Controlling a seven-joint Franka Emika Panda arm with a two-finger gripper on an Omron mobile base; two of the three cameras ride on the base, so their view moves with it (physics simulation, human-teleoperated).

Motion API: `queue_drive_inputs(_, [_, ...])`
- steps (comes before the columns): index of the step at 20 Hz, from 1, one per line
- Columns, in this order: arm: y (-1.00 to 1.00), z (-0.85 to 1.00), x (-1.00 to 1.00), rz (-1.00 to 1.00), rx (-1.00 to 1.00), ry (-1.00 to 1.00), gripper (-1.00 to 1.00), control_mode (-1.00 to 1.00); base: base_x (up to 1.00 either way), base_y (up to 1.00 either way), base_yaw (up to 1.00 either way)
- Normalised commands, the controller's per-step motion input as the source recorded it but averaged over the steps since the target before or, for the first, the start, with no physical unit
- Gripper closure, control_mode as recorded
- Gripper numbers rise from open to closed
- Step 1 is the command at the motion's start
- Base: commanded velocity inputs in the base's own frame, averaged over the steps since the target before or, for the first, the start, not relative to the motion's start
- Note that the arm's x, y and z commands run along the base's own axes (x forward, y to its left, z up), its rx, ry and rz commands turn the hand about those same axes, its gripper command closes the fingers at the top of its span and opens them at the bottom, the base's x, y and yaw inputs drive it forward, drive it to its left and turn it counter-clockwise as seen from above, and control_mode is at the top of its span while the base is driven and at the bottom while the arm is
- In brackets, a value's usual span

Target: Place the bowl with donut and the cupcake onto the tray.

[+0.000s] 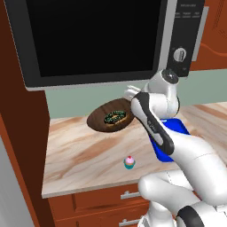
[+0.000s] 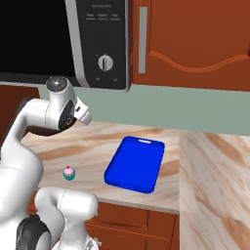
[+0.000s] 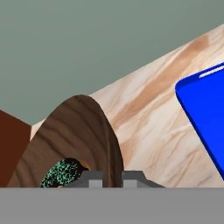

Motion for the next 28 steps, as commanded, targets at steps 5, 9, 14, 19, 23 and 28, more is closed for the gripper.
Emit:
queue_drive_inputs(5, [-0.80,-0.17,-0.07,-0.03,0.11,0.00,1.00,-1.00,0.00,0.00,0.00])
queue_drive_inputs(9, [-0.84,-0.20,0.00,-0.02,0.11,0.02,1.00,-1.00,0.00,0.00,0.00])
queue_drive_inputs(14, [-0.81,-0.17,0.00,-0.02,0.10,0.02,1.00,-1.00,0.00,0.00,0.00])
queue_drive_inputs(19, [-0.74,-0.16,0.00,-0.01,0.10,0.01,1.00,-1.00,0.00,0.00,0.00])
queue_drive_inputs(23, [-0.77,-0.19,0.00,0.00,0.08,0.01,1.00,-1.00,0.00,0.00,0.00])
queue_drive_inputs(28, [-0.69,-0.24,0.03,0.00,0.09,0.00,1.00,-1.00,0.00,0.00,0.00])
